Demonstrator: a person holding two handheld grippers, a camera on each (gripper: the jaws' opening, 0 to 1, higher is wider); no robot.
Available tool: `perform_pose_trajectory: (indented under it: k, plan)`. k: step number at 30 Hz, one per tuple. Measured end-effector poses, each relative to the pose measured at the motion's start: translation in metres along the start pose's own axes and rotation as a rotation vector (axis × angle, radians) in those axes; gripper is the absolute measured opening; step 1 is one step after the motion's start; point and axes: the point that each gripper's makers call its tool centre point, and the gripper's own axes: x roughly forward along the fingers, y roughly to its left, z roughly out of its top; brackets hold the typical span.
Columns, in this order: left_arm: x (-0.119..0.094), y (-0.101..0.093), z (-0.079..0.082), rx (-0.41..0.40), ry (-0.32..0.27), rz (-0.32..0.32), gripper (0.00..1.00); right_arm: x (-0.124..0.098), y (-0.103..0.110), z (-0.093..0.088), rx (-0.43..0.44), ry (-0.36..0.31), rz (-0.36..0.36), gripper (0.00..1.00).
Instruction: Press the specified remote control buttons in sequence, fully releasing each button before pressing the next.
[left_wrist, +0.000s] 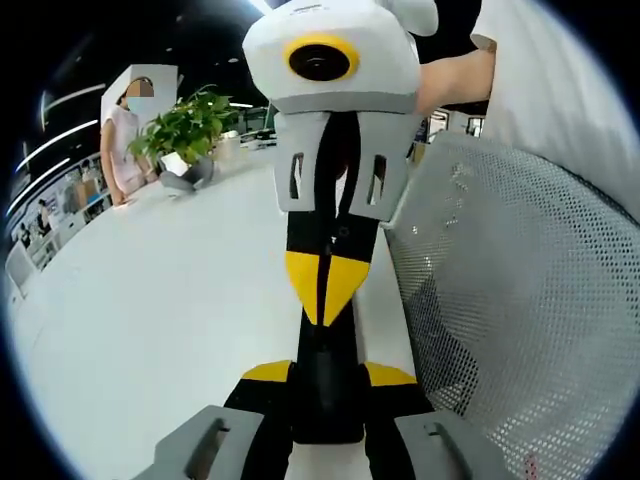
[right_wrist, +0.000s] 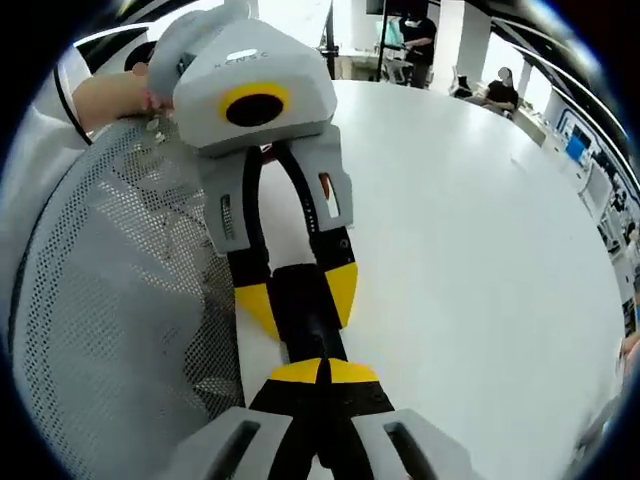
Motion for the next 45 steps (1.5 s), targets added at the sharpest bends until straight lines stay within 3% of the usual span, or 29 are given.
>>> perform_pose_trajectory:
  k: [5,11,14,18,22,27,30,32,34,39,45]
  plan:
    - [0.0000,0.0002,-0.0003,0.001,0.000,-0.001,0.25,0.0013,0.0046,0.0015,-0.002,-0.021,0.011,0.00]
    - [0.0005,0.0003,-0.0005,-0.001,-0.001,-0.002,0.25,0.0037,0.0054,0.0018,-0.056,0.018,0.006,0.00]
    - [0.0008,0.0005,-0.0007,0.000,-0.002,-0.002,0.25,0.0049,0.0037,0.0016,-0.118,0.047,-0.015,0.00]
    - [0.0014,0.0011,-0.0008,0.001,0.002,0.004,0.25,0.0053,0.0019,0.0020,-0.077,0.035,-0.027,0.00]
    - [0.0014,0.0010,-0.0009,-0.001,0.004,0.004,0.25,0.0069,-0.0031,0.0039,-0.137,0.055,-0.077,0.00]
    - [0.0010,0.0011,-0.0008,-0.005,0.002,0.009,0.25,0.0061,-0.0014,0.0031,-0.124,0.052,-0.072,0.00]
    - [0.0010,0.0012,-0.0010,-0.004,0.002,0.006,0.25,0.0043,-0.0010,0.0042,-0.002,-0.013,-0.017,0.00]
    - [0.0008,0.0012,-0.0010,-0.005,0.001,0.005,0.25,0.0026,-0.0022,0.0039,0.047,-0.022,-0.013,0.00]
    - [0.0008,0.0013,-0.0010,-0.006,0.001,0.005,0.25,0.0010,-0.0033,0.0027,-0.029,-0.016,-0.038,0.00]
    - [0.0006,0.0014,-0.0012,-0.005,0.001,0.004,0.25,0.0024,0.0049,0.0071,-0.020,-0.034,-0.019,0.00]
    - [0.0007,0.0015,-0.0012,0.001,0.003,0.006,0.25,0.0057,0.0047,0.0062,-0.063,-0.003,-0.017,0.00]
